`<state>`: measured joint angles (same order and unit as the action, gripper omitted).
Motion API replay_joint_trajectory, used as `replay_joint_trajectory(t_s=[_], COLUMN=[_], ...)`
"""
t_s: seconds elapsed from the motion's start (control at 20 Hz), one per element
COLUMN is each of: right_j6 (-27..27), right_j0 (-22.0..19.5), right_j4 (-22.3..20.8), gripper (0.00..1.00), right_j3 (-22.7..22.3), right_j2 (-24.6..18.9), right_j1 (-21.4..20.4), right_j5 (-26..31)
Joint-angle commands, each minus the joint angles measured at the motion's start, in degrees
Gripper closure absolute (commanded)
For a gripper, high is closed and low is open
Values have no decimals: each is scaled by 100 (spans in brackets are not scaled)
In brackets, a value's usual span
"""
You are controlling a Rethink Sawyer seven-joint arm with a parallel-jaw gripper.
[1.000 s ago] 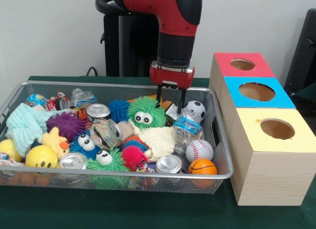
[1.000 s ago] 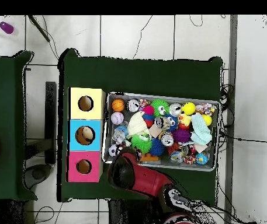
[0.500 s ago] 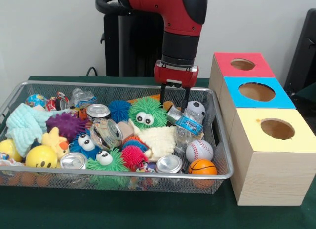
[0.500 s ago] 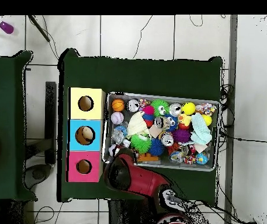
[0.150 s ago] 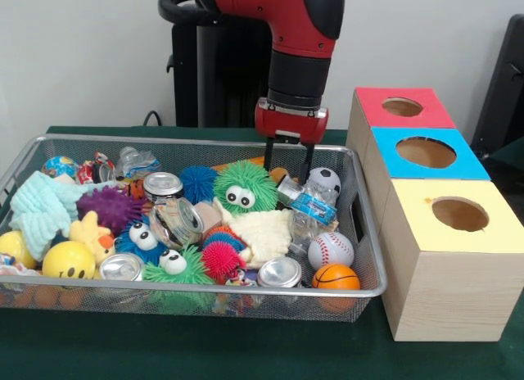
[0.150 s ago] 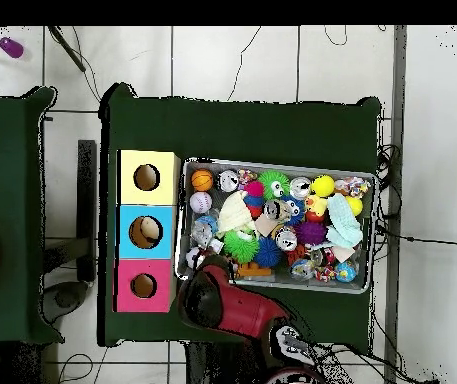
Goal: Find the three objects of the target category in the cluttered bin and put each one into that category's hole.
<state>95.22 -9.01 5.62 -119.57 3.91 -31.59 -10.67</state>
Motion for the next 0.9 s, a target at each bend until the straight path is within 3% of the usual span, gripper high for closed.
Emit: replay_joint_trajectory(t_s=[0.05, 0.5, 0.9], right_j6=[1024, 1121, 1226], right_j0=[92, 497, 624], right_j4=[480, 807, 955], gripper=[0, 0, 0], right_j3=[438, 688, 860], right_j2=[23, 363, 399], right_j1=[-113, -290, -234], right_j5=[868, 1794, 1682])
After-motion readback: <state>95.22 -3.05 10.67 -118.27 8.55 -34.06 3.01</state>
